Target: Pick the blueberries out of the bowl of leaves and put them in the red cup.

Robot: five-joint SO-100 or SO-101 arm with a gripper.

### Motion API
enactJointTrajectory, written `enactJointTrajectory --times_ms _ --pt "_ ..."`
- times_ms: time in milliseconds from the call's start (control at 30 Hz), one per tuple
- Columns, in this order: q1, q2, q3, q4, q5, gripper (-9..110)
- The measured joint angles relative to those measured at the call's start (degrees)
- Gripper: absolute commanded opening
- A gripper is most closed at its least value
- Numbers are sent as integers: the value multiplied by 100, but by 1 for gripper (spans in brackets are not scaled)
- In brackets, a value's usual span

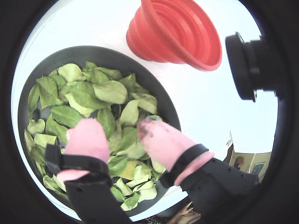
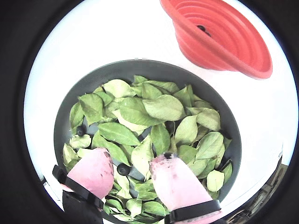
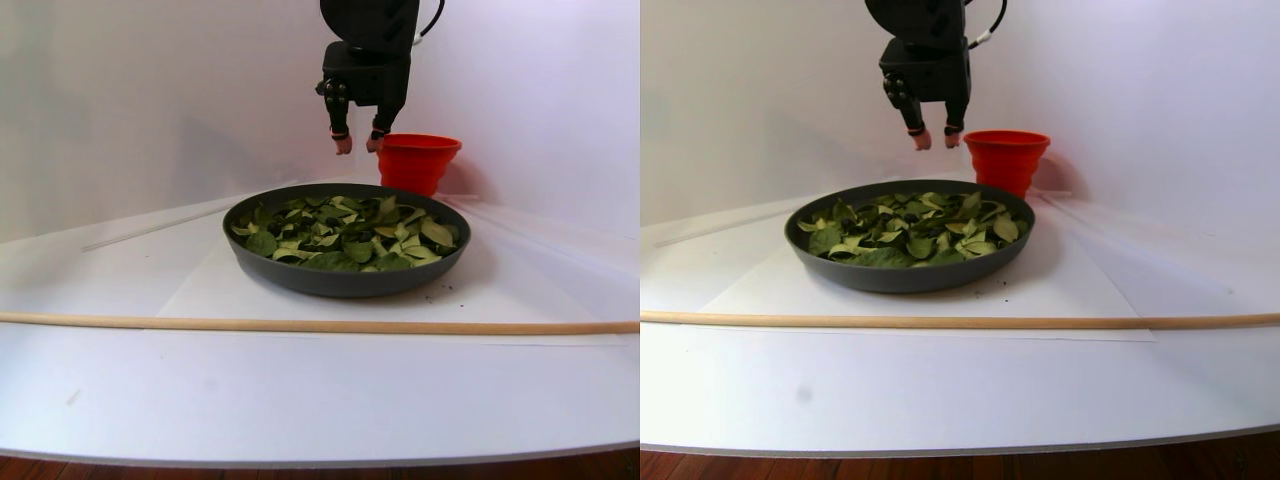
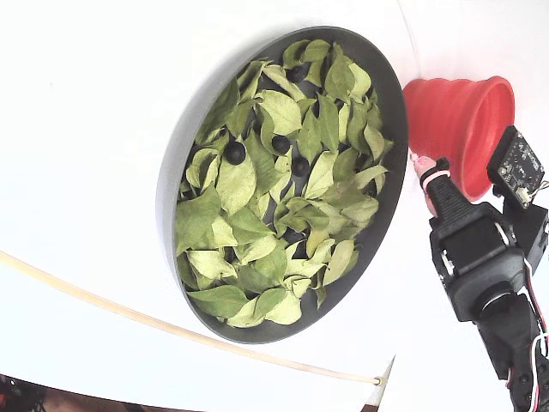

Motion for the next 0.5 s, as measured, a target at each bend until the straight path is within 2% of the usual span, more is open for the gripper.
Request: enactJointTrajectory --times_ms 500 --pt "-158 9 554 -246 53 14"
